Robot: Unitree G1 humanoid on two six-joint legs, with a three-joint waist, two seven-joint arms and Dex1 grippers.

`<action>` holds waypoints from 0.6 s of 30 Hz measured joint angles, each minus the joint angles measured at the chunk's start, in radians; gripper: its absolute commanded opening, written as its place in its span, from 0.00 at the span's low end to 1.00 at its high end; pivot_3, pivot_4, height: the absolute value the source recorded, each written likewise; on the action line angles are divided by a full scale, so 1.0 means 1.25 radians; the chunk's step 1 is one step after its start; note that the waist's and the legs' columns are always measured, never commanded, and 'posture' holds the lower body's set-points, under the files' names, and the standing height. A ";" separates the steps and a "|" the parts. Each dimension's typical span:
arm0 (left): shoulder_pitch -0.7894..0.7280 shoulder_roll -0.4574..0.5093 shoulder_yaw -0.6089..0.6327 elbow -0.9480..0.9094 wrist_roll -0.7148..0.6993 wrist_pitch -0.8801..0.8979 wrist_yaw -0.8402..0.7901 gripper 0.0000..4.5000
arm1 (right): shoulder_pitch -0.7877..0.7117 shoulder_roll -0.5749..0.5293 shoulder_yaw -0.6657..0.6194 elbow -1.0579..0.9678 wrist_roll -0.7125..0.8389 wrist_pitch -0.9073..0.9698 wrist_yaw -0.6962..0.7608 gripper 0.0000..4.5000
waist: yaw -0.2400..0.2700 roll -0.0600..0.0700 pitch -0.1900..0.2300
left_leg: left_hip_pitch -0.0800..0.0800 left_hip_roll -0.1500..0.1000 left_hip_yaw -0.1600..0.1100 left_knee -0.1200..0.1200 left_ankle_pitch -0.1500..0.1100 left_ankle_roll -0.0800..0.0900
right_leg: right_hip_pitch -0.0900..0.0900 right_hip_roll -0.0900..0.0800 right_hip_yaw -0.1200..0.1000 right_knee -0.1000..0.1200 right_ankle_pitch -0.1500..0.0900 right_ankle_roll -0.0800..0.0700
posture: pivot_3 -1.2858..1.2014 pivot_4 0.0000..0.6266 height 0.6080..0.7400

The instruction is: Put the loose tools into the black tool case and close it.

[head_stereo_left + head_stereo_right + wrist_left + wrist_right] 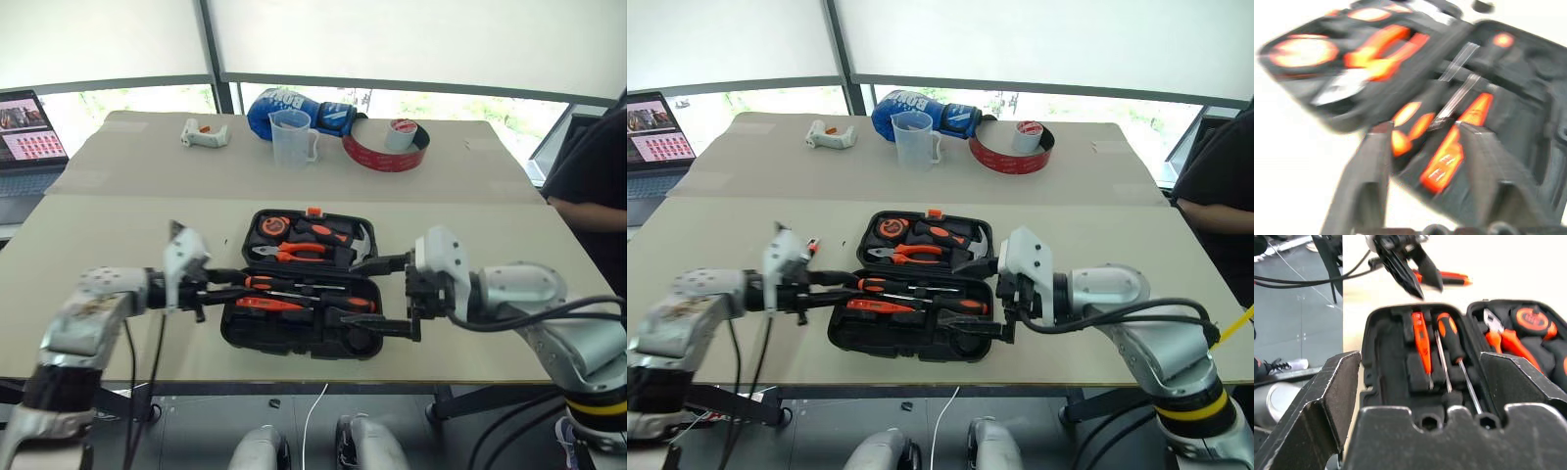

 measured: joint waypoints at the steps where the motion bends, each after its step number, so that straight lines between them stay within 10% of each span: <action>1: 0.062 -0.001 0.052 -0.030 -0.008 0.016 0.024 0.84 | -0.018 0.011 0.012 0.017 -0.002 -0.007 0.013 1.00 | -0.002 0.000 0.000 | 0.000 0.000 0.000 0.000 0.000 0.000 | 0.000 0.000 0.000 0.000 0.000 0.000 | 0.52 0.24 0.80; 3: 0.209 -0.023 0.180 -0.086 -0.011 0.041 0.065 1.00 | -0.046 0.033 0.036 0.049 -0.012 -0.030 0.042 1.00 | -0.014 0.000 0.000 | 0.001 0.000 0.001 -0.001 0.000 0.000 | 0.000 0.000 0.000 -0.001 0.002 -0.003 | 0.52 0.24 0.80; 9: 0.393 -0.055 0.348 -0.094 0.006 0.069 0.152 1.00 | -0.079 0.069 0.082 0.120 -0.047 -0.079 0.104 1.00 | 0.017 0.001 0.001 | 0.000 -0.001 -0.001 -0.001 -0.003 -0.006 | 0.000 -0.003 -0.004 -0.002 0.000 -0.003 | 0.52 0.24 0.80; 18: 0.191 0.038 0.208 0.021 0.017 0.090 0.185 1.00 | -0.076 0.078 0.091 0.116 -0.062 -0.101 0.115 1.00 | 0.027 0.001 0.001 | 0.000 0.000 0.000 -0.001 -0.002 -0.010 | 0.000 -0.003 -0.005 0.000 0.004 -0.004 | 0.52 0.24 0.80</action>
